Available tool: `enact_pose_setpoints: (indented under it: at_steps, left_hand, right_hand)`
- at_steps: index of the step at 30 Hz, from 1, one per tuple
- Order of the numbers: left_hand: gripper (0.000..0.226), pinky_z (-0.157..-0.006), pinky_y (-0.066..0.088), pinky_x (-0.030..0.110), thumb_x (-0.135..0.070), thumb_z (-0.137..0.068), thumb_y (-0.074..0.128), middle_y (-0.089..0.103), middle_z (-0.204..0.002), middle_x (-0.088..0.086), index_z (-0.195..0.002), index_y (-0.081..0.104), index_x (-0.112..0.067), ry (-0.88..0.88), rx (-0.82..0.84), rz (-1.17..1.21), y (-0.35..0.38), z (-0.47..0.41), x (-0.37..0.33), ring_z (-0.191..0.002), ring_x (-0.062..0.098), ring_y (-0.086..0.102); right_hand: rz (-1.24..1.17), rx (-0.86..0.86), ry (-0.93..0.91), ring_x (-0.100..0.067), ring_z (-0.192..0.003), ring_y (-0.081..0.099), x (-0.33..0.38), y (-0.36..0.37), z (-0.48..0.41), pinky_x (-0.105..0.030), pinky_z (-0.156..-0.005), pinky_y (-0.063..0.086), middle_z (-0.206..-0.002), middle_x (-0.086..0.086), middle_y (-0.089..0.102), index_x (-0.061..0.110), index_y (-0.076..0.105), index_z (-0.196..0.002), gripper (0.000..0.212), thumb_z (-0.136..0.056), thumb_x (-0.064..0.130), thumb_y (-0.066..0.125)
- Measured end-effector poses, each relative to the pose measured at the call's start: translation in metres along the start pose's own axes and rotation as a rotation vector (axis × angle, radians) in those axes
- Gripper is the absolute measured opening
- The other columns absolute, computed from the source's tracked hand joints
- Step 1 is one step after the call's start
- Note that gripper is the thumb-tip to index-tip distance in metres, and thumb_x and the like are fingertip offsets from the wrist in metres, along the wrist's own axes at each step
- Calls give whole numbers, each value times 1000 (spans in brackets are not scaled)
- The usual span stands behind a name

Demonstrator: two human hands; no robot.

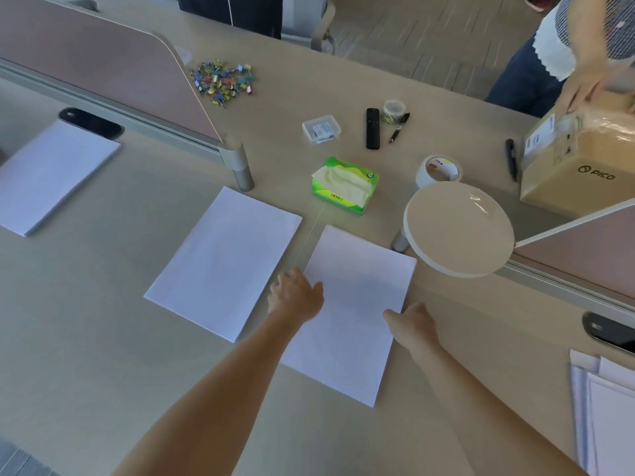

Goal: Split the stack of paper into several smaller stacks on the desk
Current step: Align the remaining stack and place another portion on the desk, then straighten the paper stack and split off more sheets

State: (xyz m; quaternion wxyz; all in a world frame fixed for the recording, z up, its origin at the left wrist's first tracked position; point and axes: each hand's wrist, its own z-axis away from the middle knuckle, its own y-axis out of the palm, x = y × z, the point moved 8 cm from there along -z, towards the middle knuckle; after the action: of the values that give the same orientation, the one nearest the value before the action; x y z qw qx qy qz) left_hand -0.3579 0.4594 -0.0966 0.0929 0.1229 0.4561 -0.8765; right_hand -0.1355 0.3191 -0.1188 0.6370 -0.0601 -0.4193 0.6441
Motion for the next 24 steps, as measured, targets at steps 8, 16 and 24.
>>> enact_pose_setpoints:
  at_steps: [8,16,24]
  left_hand:
    - [59,-109,40,40,-52,-95,44,52,-141,10,-140,47,-13,64,76,125,-16,69,-18,-129,29,50]
    - [44,-94,53,35,-56,-88,53,64,-123,-1,-119,64,-27,190,92,223,-13,180,-67,-109,22,64]
    - [21,-66,48,26,-32,-91,60,70,-95,5,-101,65,-14,275,143,479,21,277,-120,-74,18,63]
  right_hand:
    - [69,88,-122,-16,-75,59,-26,-39,51,-28,-63,43,-84,3,58,22,50,-85,28,-72,38,70]
    - [-134,75,-291,-17,-64,61,-57,-105,108,-26,-59,43,-64,2,69,23,64,-93,20,-76,30,73]
    - [-530,24,-346,-18,-59,59,-127,-200,173,-27,-59,44,-78,-8,66,12,67,-92,3,-90,14,65]
